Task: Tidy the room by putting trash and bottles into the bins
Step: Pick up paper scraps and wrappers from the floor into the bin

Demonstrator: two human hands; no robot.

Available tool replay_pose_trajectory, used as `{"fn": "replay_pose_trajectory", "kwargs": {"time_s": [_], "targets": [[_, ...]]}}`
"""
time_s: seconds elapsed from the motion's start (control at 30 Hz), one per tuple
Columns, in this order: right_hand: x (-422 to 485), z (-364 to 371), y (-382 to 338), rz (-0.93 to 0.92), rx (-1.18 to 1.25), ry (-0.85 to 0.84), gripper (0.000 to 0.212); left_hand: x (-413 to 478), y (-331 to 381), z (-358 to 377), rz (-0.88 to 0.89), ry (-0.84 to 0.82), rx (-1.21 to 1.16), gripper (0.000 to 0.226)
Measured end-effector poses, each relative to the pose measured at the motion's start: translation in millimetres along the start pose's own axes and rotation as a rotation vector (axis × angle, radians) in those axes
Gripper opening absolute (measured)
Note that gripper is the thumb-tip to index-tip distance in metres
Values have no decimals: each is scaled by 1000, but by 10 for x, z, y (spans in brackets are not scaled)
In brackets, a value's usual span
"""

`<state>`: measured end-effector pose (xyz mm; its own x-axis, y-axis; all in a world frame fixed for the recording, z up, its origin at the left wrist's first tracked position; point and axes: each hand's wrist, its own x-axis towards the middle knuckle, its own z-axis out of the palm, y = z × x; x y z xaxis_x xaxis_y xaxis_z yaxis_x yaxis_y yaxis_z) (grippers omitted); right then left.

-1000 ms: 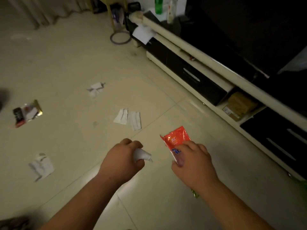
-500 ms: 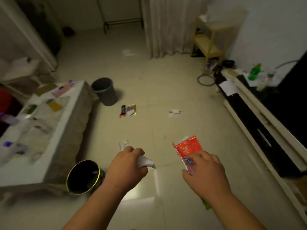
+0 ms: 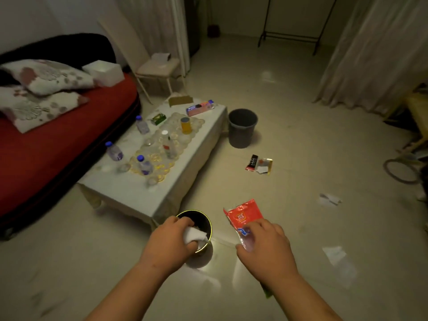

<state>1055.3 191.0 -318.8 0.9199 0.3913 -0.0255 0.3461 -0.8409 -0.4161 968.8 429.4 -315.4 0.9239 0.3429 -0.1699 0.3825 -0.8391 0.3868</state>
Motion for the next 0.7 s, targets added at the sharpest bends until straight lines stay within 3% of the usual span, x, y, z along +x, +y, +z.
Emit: {"fn": "replay_pose_trajectory", "kwargs": {"time_s": [0.33,0.7], "targets": [[1006,678,-461,-94,-71,-115,47,793,-718,40,-116,-18,5,45],[1946,1883,-125,-217,-122,-293,52,1640,-1167,1101,-204,-94,24,56]]}}
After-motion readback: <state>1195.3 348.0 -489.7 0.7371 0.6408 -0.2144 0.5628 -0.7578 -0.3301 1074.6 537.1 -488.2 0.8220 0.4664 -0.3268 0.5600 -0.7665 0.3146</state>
